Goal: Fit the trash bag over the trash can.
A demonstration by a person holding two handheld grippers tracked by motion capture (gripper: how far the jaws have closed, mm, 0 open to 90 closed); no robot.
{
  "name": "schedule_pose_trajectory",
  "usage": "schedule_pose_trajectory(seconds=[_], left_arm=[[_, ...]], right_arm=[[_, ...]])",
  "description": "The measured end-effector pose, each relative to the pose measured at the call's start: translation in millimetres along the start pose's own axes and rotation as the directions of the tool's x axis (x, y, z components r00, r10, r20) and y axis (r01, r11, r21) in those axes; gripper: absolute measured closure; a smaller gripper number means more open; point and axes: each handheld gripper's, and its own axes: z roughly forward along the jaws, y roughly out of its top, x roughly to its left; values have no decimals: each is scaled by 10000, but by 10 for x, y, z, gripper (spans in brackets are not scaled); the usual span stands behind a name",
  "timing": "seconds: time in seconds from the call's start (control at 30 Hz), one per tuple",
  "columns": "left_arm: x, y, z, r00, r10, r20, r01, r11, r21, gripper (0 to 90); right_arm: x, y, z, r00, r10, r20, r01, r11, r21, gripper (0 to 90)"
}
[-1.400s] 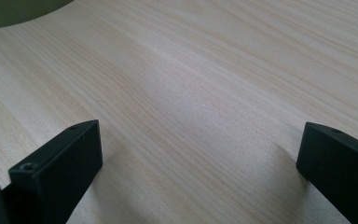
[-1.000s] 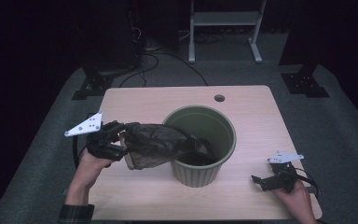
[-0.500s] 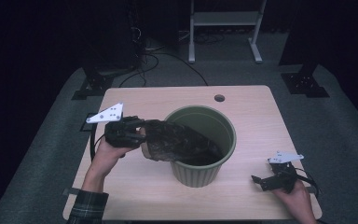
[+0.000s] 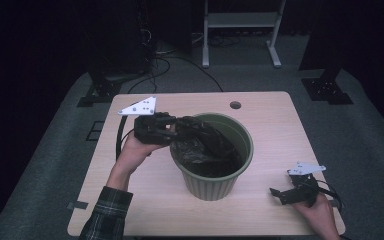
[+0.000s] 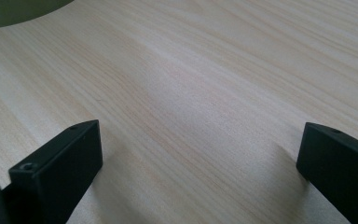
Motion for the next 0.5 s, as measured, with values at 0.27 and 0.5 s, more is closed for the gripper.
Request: schedule_pose_trajectory(seconds=[0.27,0.5], left_arm=[[51,25,124,9999,-92,116,90,9998,183,552],[63,25,154,9997,-158,176,154,9997,213,558]], right_arm=[[10,7,-53,9998,-26,200,33,9995,-322,0],[28,186,-257,9996,-6,-280,-35,9895,-1447,0]])
